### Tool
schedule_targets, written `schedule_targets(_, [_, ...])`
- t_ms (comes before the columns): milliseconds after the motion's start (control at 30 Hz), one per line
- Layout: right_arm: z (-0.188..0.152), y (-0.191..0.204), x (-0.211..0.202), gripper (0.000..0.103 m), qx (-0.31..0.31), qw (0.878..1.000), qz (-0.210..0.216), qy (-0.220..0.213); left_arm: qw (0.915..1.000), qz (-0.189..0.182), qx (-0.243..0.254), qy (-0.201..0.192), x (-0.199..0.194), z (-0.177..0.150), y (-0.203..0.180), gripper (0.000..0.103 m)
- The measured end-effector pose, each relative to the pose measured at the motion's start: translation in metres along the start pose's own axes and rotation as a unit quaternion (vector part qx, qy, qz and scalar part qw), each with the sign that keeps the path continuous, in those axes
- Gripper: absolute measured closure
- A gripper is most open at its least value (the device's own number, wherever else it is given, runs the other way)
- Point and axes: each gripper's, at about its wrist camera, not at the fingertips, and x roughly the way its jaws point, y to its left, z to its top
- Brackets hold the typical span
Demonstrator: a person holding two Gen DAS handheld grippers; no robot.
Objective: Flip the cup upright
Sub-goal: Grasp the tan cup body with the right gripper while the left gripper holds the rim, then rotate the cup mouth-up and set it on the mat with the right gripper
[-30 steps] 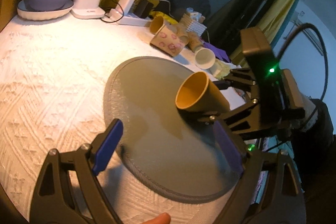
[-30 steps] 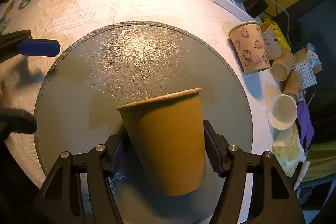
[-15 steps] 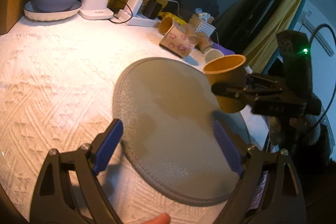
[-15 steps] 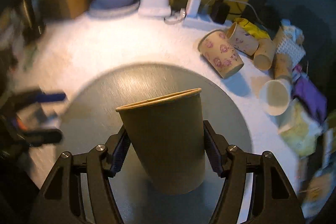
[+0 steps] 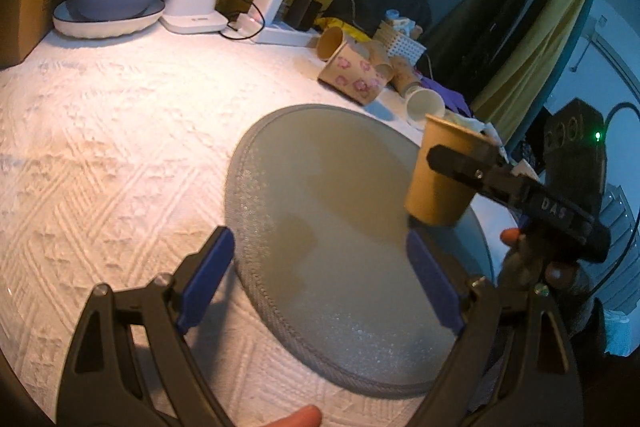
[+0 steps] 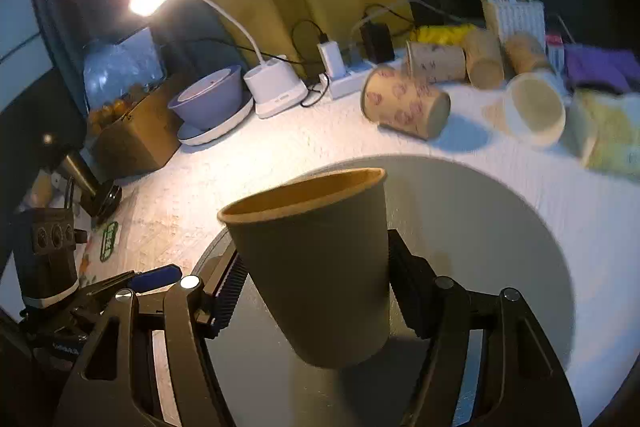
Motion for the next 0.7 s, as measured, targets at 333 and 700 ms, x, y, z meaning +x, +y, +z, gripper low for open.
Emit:
schedule_targets(333, [-0.007,-0.003,-0.001,0.034,-0.010,0.999,-0.035,-0.001,1.0000,0.003,0.004,0.001,0.002,0.001,-0.001,0.014])
schedule_targets(700, [-0.017,0.005,-0.005,0.028,-0.052,0.995,-0.082,0.008,0.9997,0.003,0.024,-0.004,0.000,-0.001,-0.007,0.014])
